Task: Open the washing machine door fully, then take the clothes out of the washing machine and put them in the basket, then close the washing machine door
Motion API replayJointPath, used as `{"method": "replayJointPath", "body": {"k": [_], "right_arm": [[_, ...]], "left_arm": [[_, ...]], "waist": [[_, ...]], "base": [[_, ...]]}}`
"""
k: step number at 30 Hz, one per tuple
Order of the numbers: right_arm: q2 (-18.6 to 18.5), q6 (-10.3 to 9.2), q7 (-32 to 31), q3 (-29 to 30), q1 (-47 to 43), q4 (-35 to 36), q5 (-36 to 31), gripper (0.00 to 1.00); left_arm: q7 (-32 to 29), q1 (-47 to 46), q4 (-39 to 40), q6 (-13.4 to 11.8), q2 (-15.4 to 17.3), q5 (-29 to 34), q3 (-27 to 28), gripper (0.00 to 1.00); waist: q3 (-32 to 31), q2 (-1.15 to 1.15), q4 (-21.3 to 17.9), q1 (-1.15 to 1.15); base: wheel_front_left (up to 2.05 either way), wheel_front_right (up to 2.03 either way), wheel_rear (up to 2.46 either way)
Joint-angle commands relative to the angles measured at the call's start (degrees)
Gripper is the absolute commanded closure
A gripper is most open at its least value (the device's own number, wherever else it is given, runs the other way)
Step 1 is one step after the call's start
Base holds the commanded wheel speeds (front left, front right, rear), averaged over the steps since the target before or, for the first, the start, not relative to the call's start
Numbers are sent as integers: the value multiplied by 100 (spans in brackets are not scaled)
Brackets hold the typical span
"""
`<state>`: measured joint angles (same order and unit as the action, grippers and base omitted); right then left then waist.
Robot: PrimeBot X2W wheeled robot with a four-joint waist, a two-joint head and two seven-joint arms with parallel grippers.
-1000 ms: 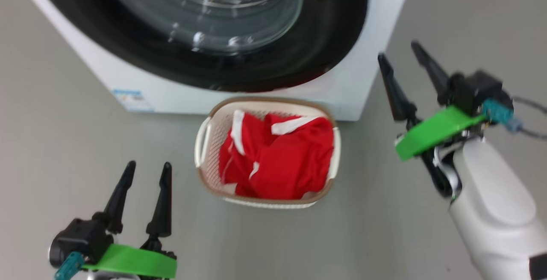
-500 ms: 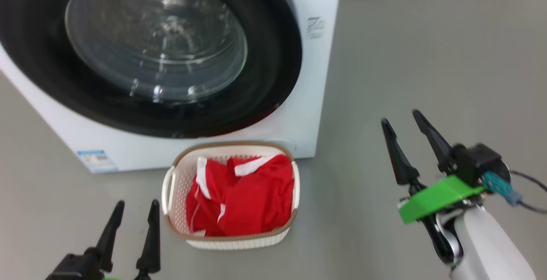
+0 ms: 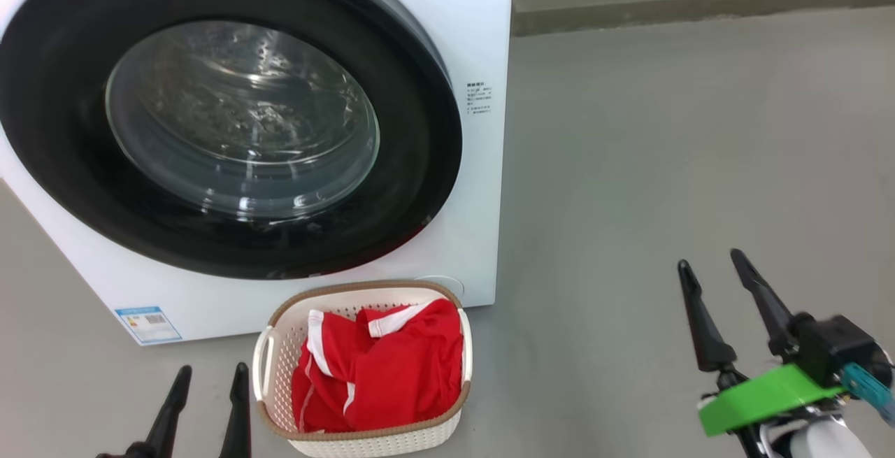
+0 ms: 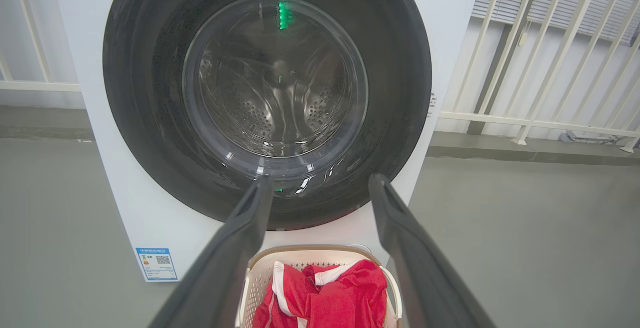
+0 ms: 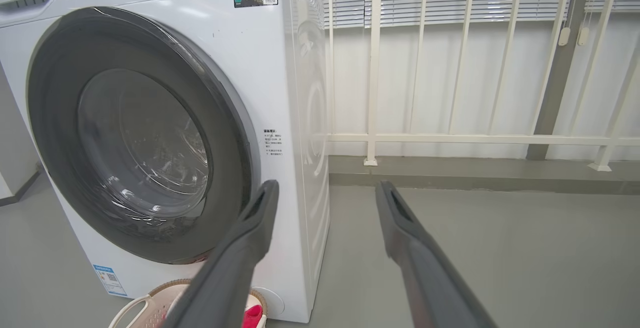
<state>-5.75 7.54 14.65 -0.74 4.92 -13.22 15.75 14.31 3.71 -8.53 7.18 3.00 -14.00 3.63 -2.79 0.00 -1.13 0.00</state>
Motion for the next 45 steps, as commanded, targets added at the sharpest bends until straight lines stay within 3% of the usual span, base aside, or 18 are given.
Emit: {"method": "replayJointPath", "body": {"k": [1, 9, 29, 30, 38, 42, 45], "right_arm": [[-90, -5, 35, -76, 24, 271, -98, 0], [-82, -5, 35, 213, -594, 897, -71, 0], [-22, -5, 35, 363, -888, 931, -91, 0], [67, 0, 0, 505, -1059, 772, -28, 100], [190, 1, -58, 501, -1142, 353, 161, 100], [193, 1, -128, 512, -1107, 351, 407, 100], [196, 1, -178, 516, -1081, 341, 591, 100]], "left_arm": [[69, -56, 181, 31, 47, 68, 217, 0], [69, 210, 295, 31, 33, 205, 359, 0], [69, 369, 290, 31, -9, 219, 563, 0], [0, 483, 153, 0, -25, 228, 373, 100], [-83, 443, -269, -7, -124, 45, 353, 100], [-152, 402, -268, -6, -120, -216, 352, 100], [-196, 373, -271, -5, -117, -410, 345, 100]], "waist": [[-45, 0, 11, 0], [-176, 0, 33, 0], [-271, 0, -31, 0], [-272, 0, -32, 0], [-259, 0, -30, 2], [-251, 0, -24, 13], [-231, 0, -21, 4]], "base": [[0, 0, 0], [0, 0, 0], [0, 0, 0], [0, 0, 0], [0, 0, 0], [0, 0, 0], [0, 0, 0]]}}
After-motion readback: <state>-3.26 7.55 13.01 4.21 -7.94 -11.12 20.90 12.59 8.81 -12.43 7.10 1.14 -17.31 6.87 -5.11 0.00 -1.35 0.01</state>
